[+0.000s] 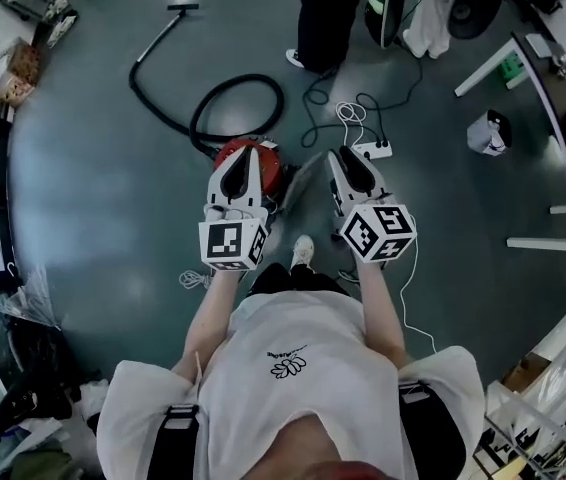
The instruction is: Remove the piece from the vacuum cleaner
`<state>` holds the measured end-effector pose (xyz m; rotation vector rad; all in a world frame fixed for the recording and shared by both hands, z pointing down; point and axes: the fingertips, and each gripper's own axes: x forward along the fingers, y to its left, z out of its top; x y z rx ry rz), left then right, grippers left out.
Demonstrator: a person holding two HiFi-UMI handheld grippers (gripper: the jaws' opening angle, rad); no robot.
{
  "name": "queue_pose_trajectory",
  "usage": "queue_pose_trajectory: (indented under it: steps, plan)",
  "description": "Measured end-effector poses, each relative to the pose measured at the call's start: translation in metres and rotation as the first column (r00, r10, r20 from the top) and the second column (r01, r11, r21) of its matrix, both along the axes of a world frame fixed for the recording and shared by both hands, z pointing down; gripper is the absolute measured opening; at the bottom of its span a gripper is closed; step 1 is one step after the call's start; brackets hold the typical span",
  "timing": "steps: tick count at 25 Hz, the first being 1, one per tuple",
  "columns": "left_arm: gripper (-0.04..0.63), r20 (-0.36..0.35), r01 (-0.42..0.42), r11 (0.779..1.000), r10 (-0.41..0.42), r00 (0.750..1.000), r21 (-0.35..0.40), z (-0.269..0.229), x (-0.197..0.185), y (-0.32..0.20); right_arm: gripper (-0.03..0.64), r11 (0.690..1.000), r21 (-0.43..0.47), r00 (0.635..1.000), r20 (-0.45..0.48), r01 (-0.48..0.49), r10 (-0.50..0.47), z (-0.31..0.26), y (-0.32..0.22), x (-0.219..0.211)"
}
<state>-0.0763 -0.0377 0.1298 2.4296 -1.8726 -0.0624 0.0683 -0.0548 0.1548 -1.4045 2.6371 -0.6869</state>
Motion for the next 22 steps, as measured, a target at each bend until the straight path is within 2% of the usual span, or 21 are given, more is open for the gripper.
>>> queue_pose_trajectory:
  steps: [3,8,15,19,22]
  plan:
    - [0.003,0.026,-0.021,1.000,0.021,0.999,0.011,-0.006,0.009,-0.025,0.095,0.999,0.018,0.999,0.021,-0.029,0.028,-0.009,-0.027,0.010]
    - [0.003,0.019,-0.023,1.000,0.023,1.000,0.009,-0.008,0.011,-0.053,0.114,0.998,0.002,0.998,0.019,-0.064,0.064,-0.007,-0.053,0.019]
    - [0.003,0.011,-0.041,0.999,0.041,0.999,-0.030,0.005,0.011,-0.080,0.114,0.999,-0.005,0.998,-0.034,-0.052,0.052,0.004,-0.068,0.006]
    - [0.003,0.058,-0.067,0.995,0.071,0.996,-0.069,0.024,0.010,-0.095,0.114,0.997,-0.065,0.999,-0.019,-0.029,0.028,0.021,-0.076,-0.005]
    - [0.003,0.122,-0.105,0.985,0.122,0.985,-0.135,0.059,0.012,-0.108,0.114,0.985,-0.175,0.999,0.045,0.001,0.007,0.055,-0.083,-0.008]
